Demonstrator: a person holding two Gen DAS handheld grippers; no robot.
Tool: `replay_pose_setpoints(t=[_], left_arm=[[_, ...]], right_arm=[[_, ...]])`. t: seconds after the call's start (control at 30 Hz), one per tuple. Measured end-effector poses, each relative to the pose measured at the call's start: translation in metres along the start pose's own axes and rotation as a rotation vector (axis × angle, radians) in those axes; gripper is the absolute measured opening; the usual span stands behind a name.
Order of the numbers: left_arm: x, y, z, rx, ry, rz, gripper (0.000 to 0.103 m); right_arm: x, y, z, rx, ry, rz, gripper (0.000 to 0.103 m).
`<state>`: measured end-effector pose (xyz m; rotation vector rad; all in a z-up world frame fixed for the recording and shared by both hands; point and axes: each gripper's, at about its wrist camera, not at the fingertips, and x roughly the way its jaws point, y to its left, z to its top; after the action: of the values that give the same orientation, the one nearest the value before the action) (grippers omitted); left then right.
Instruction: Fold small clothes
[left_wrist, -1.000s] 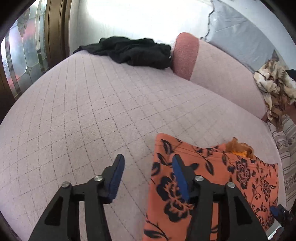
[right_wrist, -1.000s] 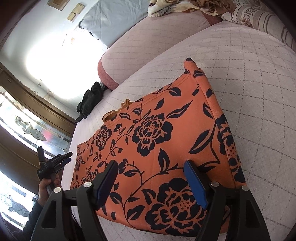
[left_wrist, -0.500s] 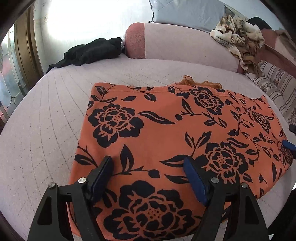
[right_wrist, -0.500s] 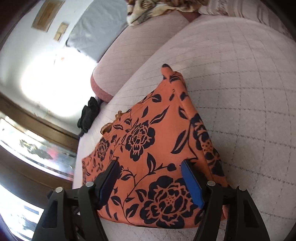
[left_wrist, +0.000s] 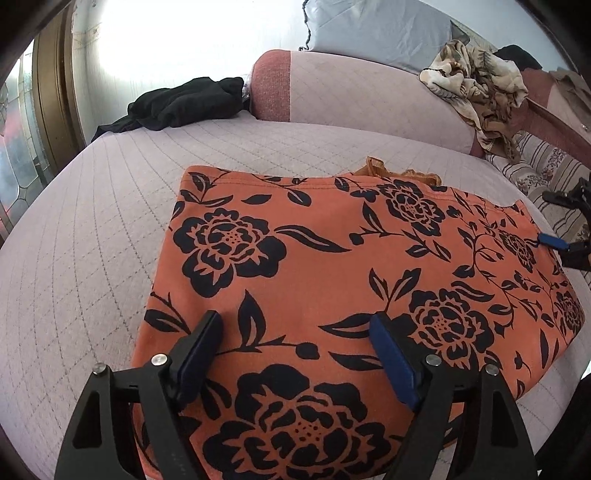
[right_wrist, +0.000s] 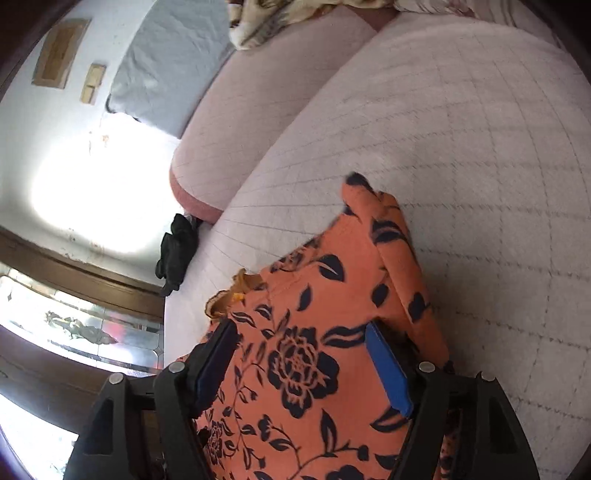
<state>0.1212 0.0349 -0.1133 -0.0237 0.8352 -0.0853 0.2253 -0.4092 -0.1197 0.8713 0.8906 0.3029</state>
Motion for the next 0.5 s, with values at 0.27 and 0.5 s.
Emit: replay_pose_setpoints(t=[0.27, 0.5], left_arm=[[0.003, -0.001, 0.002, 0.002, -0.001, 0.001, 0.086], [0.004, -0.003, 0.001, 0.005, -0.006, 0.014, 0.088]], right_arm=[[0.036, -0.029, 0.047, 0.105, 0.002, -0.056, 0.076], [0.046, -0.025, 0.061, 0.045, -0.012, -0.064, 0.08]])
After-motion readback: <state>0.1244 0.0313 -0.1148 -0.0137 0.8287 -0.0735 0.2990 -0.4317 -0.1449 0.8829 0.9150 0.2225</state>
